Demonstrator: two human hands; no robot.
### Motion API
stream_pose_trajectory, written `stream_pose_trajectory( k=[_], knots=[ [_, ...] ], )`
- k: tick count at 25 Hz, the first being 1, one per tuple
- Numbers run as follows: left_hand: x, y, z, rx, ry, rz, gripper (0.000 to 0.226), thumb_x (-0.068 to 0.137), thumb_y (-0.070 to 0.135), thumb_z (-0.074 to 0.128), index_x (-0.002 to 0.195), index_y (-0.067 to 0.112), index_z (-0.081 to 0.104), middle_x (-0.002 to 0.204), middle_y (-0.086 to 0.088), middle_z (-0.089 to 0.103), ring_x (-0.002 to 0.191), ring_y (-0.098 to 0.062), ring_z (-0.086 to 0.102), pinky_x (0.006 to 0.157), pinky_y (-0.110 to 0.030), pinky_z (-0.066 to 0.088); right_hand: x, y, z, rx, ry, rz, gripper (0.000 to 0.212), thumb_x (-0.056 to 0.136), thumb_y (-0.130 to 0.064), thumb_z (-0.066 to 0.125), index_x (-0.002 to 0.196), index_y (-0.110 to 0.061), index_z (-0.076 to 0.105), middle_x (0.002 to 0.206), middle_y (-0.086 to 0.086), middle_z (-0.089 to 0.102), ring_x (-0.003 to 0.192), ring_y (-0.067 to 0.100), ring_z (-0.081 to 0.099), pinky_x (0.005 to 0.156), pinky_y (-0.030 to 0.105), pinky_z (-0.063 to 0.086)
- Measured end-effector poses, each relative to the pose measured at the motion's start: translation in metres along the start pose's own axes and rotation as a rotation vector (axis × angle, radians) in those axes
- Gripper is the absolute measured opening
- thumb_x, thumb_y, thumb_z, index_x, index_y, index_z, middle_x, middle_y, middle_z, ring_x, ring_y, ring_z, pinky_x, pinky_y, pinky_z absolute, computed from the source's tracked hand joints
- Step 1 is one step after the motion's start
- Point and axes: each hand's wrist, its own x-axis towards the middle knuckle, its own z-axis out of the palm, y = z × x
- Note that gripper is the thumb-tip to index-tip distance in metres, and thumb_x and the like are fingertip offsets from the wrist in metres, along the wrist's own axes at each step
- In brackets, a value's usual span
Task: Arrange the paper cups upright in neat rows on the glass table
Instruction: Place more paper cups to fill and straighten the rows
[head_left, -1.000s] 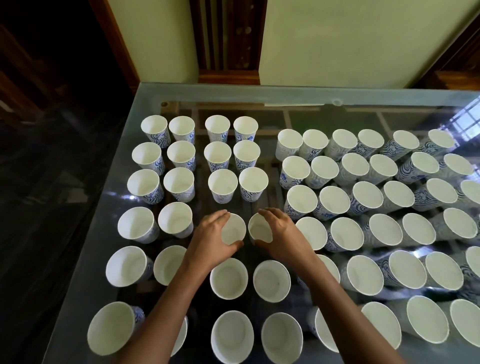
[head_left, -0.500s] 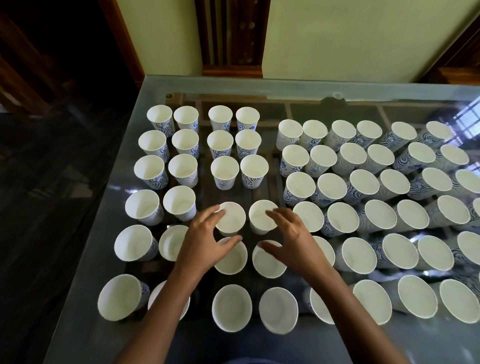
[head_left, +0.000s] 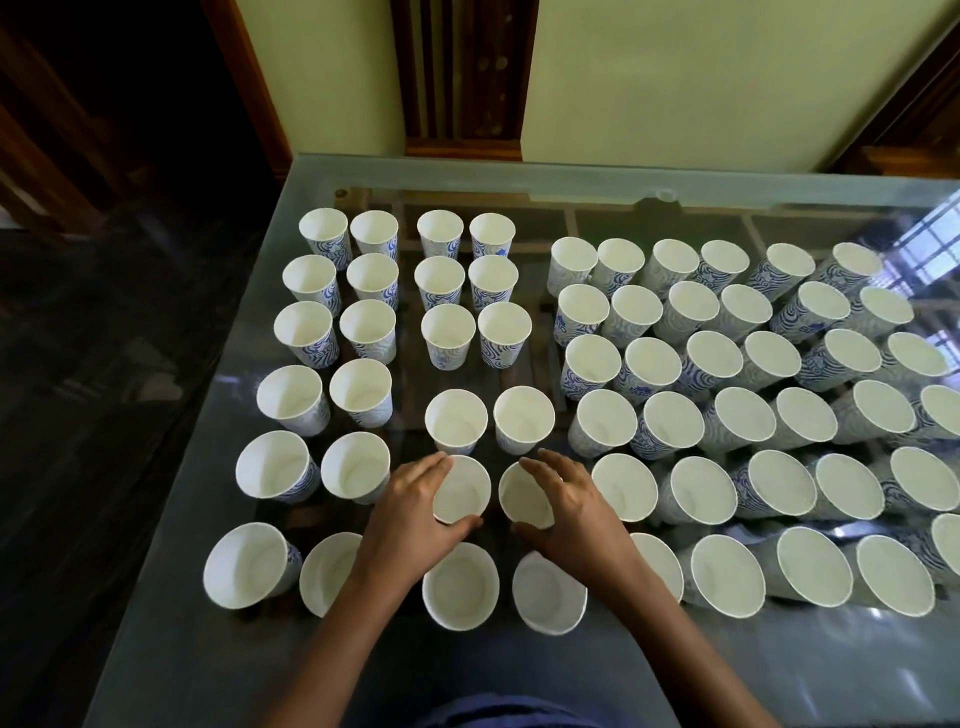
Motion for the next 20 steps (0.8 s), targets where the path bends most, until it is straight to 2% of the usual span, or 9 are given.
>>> stream_pose_trajectory(
  k=[10, 20],
  knots=[
    [-0.007, -0.002, 0.002, -0.003, -0.011, 0.017, 0.071, 0.063, 0.034, 0.081, 0.125, 0.010, 0.056, 0.133, -0.004, 0.053, 0.120, -0.020, 0.049, 0.099, -0.027, 0.037, 0.004, 0.007, -0.005, -0.016, -0.049, -0.010, 0.076, 0.076, -0.030, 0.072, 0.141, -0.018, 0.035, 0.148, 0.004, 0.034, 0.134, 0.021, 0.031, 0.105, 0.024, 0.028],
    [-0.012, -0.001, 0.000, -0.028, 0.023, 0.021, 0.069, 0.059, 0.030, 0.085, 0.121, 0.009, 0.060, 0.133, -0.008, 0.052, 0.120, -0.025, 0.050, 0.098, -0.031, 0.039, -0.004, -0.001, -0.008, 0.038, 0.019, -0.029, 0.076, 0.073, -0.024, 0.077, 0.138, -0.011, 0.041, 0.144, 0.011, 0.036, 0.132, 0.027, 0.036, 0.104, 0.032, 0.035]
  ],
)
